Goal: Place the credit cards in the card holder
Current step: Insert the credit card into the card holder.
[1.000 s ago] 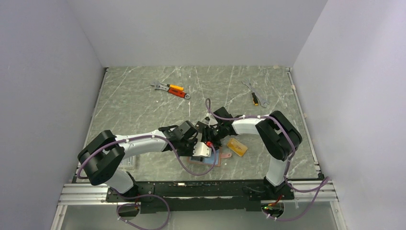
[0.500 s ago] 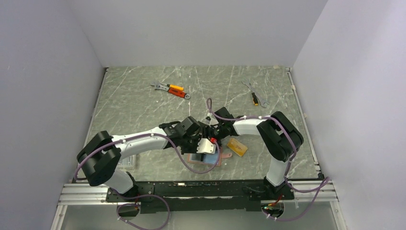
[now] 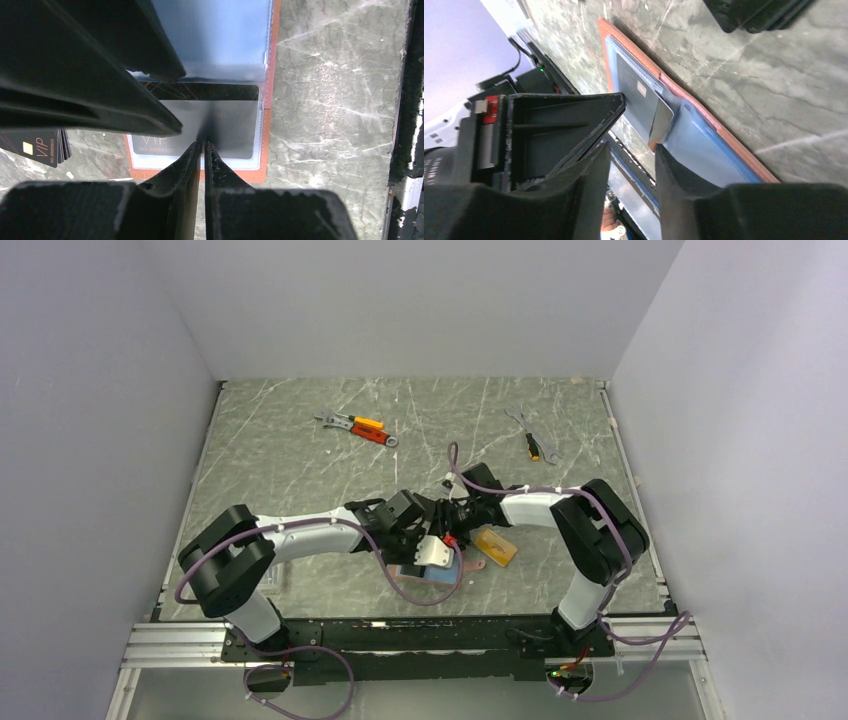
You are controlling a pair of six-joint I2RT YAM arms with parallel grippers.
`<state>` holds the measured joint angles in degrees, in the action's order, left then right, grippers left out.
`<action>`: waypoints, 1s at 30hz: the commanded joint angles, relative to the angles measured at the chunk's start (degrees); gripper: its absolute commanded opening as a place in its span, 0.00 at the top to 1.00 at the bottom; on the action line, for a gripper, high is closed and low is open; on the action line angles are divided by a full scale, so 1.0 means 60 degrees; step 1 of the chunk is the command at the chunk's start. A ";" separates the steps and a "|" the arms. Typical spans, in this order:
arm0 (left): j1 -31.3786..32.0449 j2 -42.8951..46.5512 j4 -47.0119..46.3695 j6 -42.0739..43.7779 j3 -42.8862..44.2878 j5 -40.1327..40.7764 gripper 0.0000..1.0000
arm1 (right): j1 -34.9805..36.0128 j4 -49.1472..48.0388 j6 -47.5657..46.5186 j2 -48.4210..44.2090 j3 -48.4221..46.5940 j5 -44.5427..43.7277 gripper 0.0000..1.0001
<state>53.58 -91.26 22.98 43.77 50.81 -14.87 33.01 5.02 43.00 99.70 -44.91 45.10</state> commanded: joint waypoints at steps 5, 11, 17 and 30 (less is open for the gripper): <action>0.0034 0.0408 0.0320 -0.0070 -0.0240 0.0308 0.86 | -0.0118 0.0631 -0.0191 -0.0340 -0.0084 -0.0572 1.00; 0.0002 0.1085 0.0924 -0.0288 0.0321 0.0189 0.69 | 0.0084 0.1162 -0.0340 -0.0116 -0.0390 -0.1334 1.00; -0.0239 0.1536 0.0890 -0.0251 0.0167 0.0315 0.54 | 0.0316 0.1341 -0.0246 -0.0026 -0.0559 -0.1799 1.00; -0.0280 0.0136 -0.0468 0.0132 -0.0876 0.1682 0.61 | 0.0927 0.2451 -0.0084 0.0247 -0.1222 -0.3092 1.00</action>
<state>51.94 -88.01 21.80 43.88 46.17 -6.98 37.78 15.92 41.85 100.12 -50.06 30.04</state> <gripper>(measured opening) 0.399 0.007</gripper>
